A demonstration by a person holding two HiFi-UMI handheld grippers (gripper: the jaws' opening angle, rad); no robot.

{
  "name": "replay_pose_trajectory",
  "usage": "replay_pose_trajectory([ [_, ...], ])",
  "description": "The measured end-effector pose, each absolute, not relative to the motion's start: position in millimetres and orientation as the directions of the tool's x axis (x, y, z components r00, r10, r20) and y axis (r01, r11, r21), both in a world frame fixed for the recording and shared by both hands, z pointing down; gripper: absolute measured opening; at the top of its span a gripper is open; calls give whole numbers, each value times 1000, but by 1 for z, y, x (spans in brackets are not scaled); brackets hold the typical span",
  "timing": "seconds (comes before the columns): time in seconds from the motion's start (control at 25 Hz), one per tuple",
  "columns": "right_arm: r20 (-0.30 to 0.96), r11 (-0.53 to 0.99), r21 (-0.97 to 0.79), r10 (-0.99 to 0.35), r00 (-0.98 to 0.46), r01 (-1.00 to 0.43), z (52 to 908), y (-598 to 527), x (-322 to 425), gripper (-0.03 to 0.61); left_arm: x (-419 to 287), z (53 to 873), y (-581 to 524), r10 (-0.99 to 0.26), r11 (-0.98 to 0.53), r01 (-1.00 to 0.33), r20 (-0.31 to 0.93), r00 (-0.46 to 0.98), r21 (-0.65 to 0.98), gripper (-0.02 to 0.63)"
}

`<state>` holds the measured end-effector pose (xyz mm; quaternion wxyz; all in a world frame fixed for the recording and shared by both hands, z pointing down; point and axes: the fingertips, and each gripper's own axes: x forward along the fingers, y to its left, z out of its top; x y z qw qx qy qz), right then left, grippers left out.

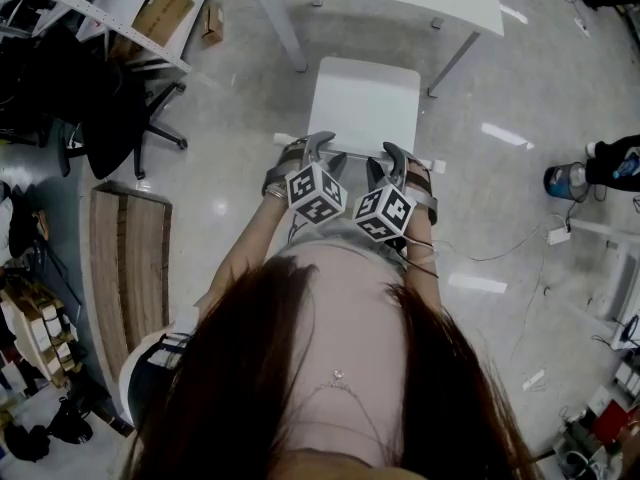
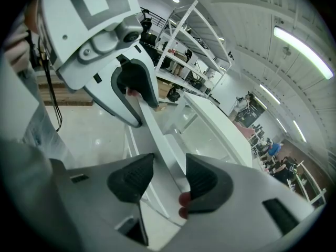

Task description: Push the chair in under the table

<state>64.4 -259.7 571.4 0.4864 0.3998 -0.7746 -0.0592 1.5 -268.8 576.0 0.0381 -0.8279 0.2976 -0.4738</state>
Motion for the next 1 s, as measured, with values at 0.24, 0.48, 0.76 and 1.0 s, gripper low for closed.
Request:
replay_pose_trajectory([
  [0.24,698,675,490,-683,-216,-552,570,-285,78,195,15,575,-293,-549,-806,-471,749,371,-358,192],
  [0.48,691,675,496,-688,-222,-547,570,-303,80,195,17,575,-311,-541,-808,-477,757,366,-346,193],
  [0.76,679,668,505,-698,-225,-546,569,-316,81,195,17,574,-324,-538,-811,-476,755,375,-341,193],
  [1.0,673,665,510,-704,-229,-545,569,-329,81,195,18,574,-337,-536,-812,-477,755,378,-337,193],
])
